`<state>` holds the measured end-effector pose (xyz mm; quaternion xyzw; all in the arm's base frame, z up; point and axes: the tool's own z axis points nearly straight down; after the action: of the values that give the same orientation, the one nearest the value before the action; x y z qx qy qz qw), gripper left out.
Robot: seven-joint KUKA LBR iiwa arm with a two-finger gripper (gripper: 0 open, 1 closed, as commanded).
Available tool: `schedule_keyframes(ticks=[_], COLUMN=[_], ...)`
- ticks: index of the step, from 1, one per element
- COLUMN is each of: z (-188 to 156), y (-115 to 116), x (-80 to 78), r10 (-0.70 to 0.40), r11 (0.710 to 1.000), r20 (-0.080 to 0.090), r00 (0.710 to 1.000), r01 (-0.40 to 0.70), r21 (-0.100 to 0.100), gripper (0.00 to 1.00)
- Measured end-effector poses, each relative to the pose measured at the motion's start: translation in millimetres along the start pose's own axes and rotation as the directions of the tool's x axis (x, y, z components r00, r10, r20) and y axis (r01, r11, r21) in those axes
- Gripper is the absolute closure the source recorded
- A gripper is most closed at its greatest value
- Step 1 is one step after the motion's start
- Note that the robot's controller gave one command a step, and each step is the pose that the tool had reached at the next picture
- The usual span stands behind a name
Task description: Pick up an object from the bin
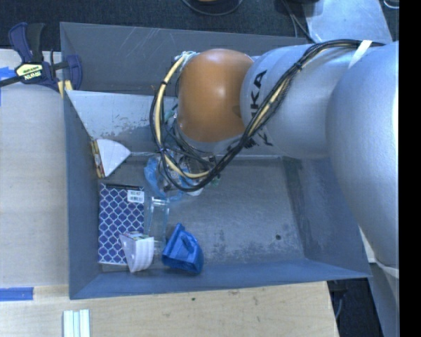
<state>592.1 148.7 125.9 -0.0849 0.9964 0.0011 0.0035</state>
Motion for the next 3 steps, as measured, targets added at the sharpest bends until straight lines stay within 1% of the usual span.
schedule_keyframes(ticks=[1, 3], z=[0.0, 0.3], y=[-0.1, -0.2], x=[0.0, 0.2], r10=[0.0, 0.0], r11=[1.0, 1.0], r20=[0.0, -0.001], r00=[1.0, 1.0], r01=[0.0, 0.0], r21=[0.0, 0.0], gripper=[0.0, 0.0])
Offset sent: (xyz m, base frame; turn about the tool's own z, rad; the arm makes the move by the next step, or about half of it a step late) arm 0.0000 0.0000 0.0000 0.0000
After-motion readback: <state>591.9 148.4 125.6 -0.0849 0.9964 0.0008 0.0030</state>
